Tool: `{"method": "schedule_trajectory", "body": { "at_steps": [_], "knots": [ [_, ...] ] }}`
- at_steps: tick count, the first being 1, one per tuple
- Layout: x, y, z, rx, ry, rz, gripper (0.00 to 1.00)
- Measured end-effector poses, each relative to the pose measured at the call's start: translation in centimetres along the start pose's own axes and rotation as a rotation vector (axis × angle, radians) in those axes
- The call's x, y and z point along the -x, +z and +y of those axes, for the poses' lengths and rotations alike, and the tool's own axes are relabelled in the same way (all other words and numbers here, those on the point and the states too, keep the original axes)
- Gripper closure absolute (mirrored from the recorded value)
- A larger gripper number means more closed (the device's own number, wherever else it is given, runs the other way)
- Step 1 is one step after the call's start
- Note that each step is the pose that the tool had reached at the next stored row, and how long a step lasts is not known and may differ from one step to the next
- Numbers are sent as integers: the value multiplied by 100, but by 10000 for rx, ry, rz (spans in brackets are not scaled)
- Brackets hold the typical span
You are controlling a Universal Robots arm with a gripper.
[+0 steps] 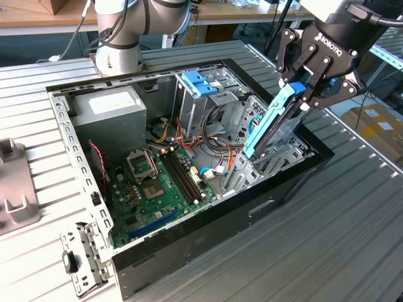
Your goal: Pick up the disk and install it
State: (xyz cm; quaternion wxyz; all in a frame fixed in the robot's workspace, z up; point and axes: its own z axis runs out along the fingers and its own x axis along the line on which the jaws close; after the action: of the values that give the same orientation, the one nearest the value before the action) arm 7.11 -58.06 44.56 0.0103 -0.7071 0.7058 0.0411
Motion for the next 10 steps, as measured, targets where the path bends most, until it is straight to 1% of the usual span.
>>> {"method": "schedule_trajectory", "body": {
  "at_steps": [10],
  "knots": [
    [-4,64,-2,1,-1,1,63]
  ]
}}
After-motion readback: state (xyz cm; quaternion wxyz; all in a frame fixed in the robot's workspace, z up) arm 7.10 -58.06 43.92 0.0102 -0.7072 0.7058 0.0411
